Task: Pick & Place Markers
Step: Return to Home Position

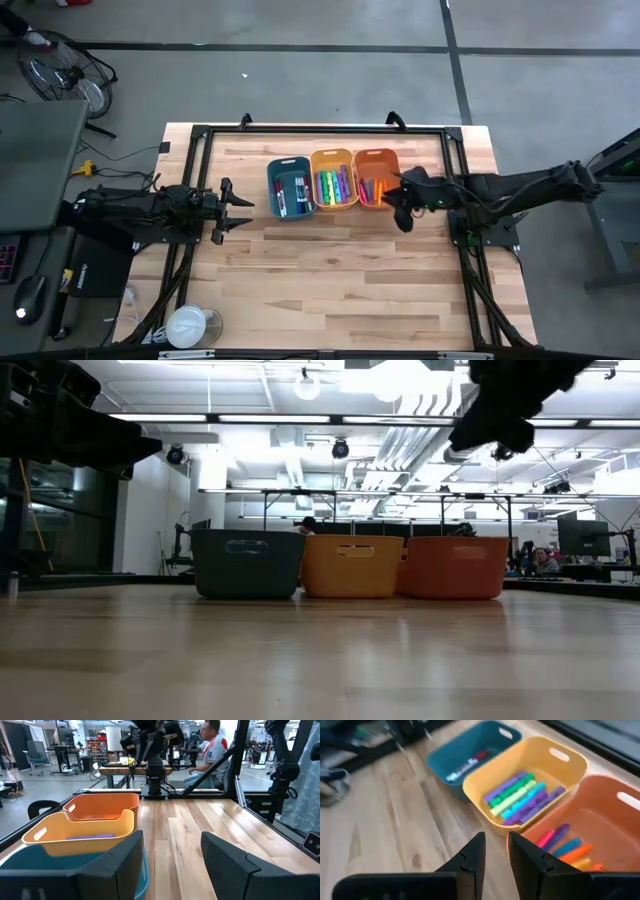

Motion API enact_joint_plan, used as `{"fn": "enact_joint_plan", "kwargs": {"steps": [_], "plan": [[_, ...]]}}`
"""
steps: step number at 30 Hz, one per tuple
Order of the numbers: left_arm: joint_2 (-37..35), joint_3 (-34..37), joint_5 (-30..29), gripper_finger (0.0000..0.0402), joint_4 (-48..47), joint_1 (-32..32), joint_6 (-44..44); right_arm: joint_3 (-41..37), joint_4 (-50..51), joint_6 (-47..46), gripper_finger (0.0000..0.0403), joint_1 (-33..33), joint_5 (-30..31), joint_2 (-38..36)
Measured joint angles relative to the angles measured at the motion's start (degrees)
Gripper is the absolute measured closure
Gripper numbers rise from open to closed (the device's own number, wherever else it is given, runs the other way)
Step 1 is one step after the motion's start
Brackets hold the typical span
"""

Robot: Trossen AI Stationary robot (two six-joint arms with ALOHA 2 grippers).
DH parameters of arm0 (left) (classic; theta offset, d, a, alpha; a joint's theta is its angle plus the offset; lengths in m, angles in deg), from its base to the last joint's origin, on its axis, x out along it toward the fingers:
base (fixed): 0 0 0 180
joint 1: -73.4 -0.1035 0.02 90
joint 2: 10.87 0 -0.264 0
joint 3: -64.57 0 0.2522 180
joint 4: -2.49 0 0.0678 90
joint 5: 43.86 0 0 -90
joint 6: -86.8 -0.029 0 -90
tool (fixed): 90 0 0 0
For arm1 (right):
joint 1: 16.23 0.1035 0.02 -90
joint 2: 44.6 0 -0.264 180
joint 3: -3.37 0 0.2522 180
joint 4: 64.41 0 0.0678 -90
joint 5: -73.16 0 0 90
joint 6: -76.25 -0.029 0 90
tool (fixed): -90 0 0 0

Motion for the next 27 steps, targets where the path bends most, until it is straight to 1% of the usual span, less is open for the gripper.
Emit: {"fn": "enact_joint_plan", "kwargs": {"steps": [2,6,9,11,13,17,27], "plan": [[0.0,0.0,0.0,0.0204,0.0,0.0,0.0,-4.2,-4.4,0.1,0.0329,1.6,1.2,-3.4],[0.0,0.0,0.0,0.0204,0.0,0.0,0.0,-14.5,-15.3,0.8,0.0329,3.8,1.2,-10.4],[0.0,0.0,0.0,0.0204,0.0,0.0,0.0,-21.9,-24.1,1.7,0.0329,5.2,-0.3,-15.7],[0.0,0.0,0.0,0.0204,0.0,0.0,0.0,-26.1,-28.2,2.8,0.0329,6.1,-1.4,-19.2],[0.0,0.0,0.0,0.0204,0.0,0.0,0.0,-29.4,-30.8,5.9,0.0329,6.8,-2.0,-22.8],[0.0,0.0,0.0,0.0204,0.0,0.0,0.0,-33.2,-31.8,10.7,0.0330,7.5,-1.8,-29.7],[0.0,0.0,0.0,0.0204,0.0,0.0,0.0,-38.3,-29.7,18.0,0.0330,7.5,-2.0,-46.1]]}}
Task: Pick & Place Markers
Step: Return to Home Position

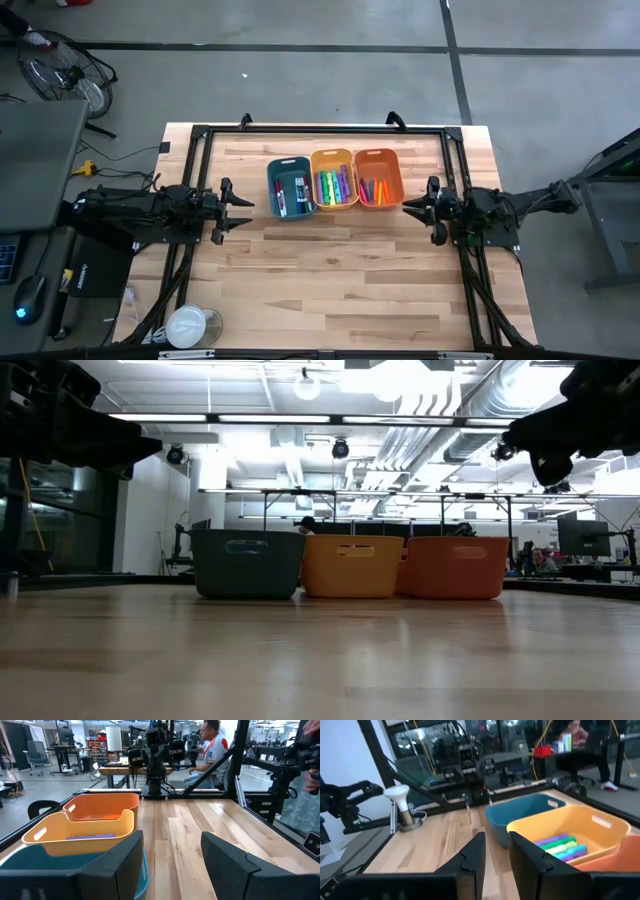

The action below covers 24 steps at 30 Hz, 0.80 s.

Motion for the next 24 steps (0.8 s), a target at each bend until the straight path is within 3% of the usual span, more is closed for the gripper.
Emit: {"fn": "enact_joint_plan", "kwargs": {"steps": [6,12,18,24], "plan": [[0.0,0.0,0.0,0.0204,0.0,0.0,0.0,-1.0,3.9,4.6,0.0330,0.0,-0.3,-8.2],[0.0,0.0,0.0,0.0204,0.0,0.0,0.0,-1.0,2.4,11.9,0.0330,-2.3,-1.0,-8.2],[0.0,0.0,0.0,0.0204,0.0,0.0,0.0,-4.8,-3.4,14.0,0.0330,-8.3,-11.4,-8.2],[0.0,0.0,0.0,0.0204,0.0,0.0,0.0,-4.8,-2.5,12.7,0.0329,-11.7,-18.2,-8.1]]}}
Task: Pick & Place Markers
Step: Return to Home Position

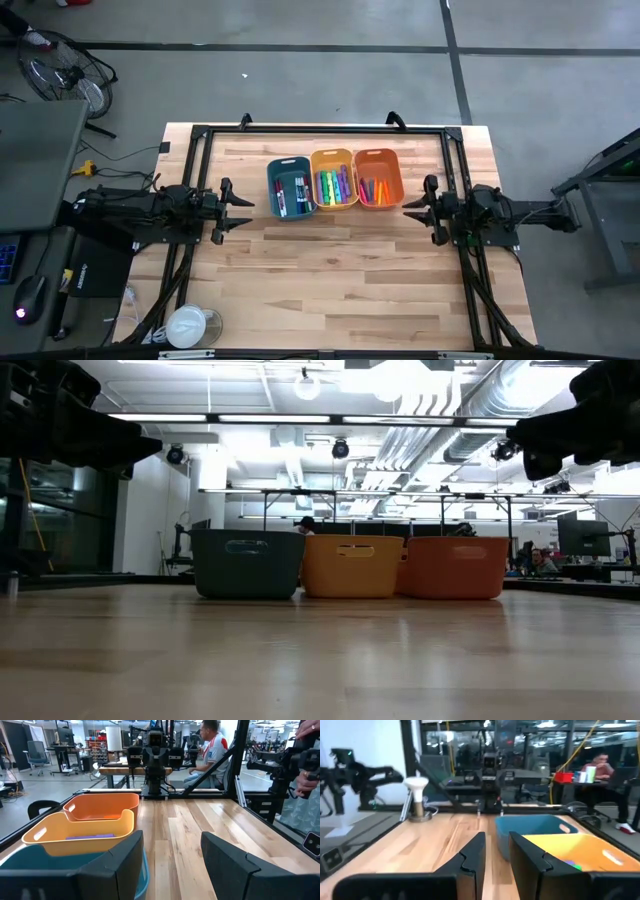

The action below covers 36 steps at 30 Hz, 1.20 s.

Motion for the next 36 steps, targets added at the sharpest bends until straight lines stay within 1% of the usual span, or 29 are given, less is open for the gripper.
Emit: {"fn": "enact_joint_plan", "kwargs": {"steps": [4,6,10,12,36], "plan": [[0.0,0.0,0.0,0.0204,0.0,0.0,0.0,0.0,2.7,0.3,0.0329,-0.5,-2.2,0.0],[0.0,0.0,0.0,0.0204,0.0,0.0,0.0,0.0,2.7,-0.4,0.0329,-0.5,-1.5,0.4],[0.0,0.0,0.0,0.0204,0.0,0.0,0.0,0.0,3.2,0.3,0.0329,-0.5,2.3,0.5],[0.0,0.0,0.0,0.0204,0.0,0.0,0.0,0.0,3.2,0.6,0.0329,-0.5,3.1,0.7],[0.0,0.0,0.0,0.0204,0.0,0.0,0.0,0.0,3.3,0.5,0.0329,-0.5,3.1,1.4]]}}
